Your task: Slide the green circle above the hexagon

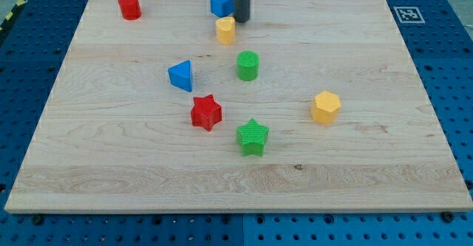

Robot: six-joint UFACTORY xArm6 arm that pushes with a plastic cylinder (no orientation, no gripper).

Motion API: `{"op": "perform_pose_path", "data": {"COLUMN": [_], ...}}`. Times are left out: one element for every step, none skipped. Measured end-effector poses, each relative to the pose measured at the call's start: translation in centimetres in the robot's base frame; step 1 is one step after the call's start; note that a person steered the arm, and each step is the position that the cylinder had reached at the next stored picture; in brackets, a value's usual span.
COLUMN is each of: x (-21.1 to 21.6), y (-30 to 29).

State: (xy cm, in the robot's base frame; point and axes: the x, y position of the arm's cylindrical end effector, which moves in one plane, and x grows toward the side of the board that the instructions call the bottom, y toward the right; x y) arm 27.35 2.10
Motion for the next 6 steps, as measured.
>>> {"op": "perform_pose_path", "data": {"x": [2.7,2.9,2.9,3.2,4.2,4.9], "y": [6.3,6.7,6.7,6.7,6.7,6.7]}}
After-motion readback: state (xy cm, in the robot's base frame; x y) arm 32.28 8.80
